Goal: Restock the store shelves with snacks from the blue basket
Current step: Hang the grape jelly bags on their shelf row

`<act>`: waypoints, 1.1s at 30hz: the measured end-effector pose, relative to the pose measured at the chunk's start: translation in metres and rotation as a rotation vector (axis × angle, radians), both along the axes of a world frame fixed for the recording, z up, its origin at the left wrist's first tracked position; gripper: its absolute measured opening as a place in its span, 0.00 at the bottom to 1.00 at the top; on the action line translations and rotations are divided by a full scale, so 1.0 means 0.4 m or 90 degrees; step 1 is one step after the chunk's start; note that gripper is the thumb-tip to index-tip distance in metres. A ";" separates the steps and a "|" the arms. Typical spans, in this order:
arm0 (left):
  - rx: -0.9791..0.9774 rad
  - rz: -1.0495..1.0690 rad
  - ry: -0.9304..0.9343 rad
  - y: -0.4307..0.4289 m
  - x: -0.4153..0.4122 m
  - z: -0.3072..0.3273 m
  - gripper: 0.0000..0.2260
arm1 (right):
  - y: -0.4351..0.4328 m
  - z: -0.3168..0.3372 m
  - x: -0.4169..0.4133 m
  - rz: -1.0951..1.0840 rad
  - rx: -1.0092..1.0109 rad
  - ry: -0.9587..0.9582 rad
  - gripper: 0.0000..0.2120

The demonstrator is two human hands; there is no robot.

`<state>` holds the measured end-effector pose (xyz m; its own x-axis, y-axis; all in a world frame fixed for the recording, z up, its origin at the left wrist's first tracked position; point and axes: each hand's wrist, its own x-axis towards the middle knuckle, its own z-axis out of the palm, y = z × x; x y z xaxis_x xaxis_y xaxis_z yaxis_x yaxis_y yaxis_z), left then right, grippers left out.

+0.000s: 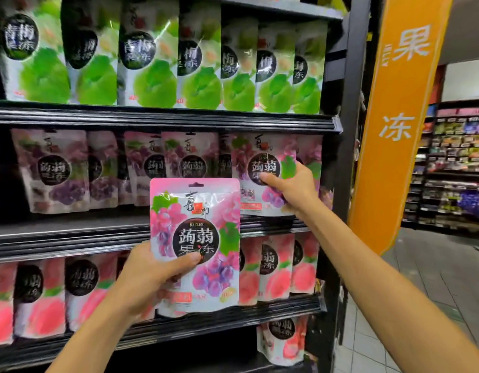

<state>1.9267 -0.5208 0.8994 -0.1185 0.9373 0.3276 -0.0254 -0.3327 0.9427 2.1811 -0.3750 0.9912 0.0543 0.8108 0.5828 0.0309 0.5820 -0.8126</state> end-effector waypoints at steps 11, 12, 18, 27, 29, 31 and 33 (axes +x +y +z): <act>0.002 -0.058 -0.014 0.043 0.026 0.008 0.21 | -0.018 -0.089 0.073 -0.038 0.035 -0.213 0.21; 0.005 -0.063 -0.016 0.045 0.029 0.007 0.21 | -0.026 -0.097 0.080 -0.047 0.050 -0.228 0.20; 0.036 -0.068 0.016 0.055 0.037 0.015 0.17 | -0.038 -0.093 0.084 -0.099 0.069 -0.262 0.22; 0.056 -0.062 0.018 0.066 0.021 0.029 0.22 | -0.038 -0.086 0.065 -0.129 0.065 -0.325 0.28; 0.055 -0.059 0.016 0.068 0.022 0.030 0.21 | -0.049 -0.080 0.065 -0.137 0.052 -0.337 0.28; 0.054 -0.062 0.011 0.073 0.026 0.035 0.21 | -0.060 -0.077 0.063 -0.156 0.043 -0.351 0.26; 0.059 -0.060 0.002 0.079 0.034 0.046 0.20 | -0.061 -0.075 0.068 -0.177 0.033 -0.354 0.20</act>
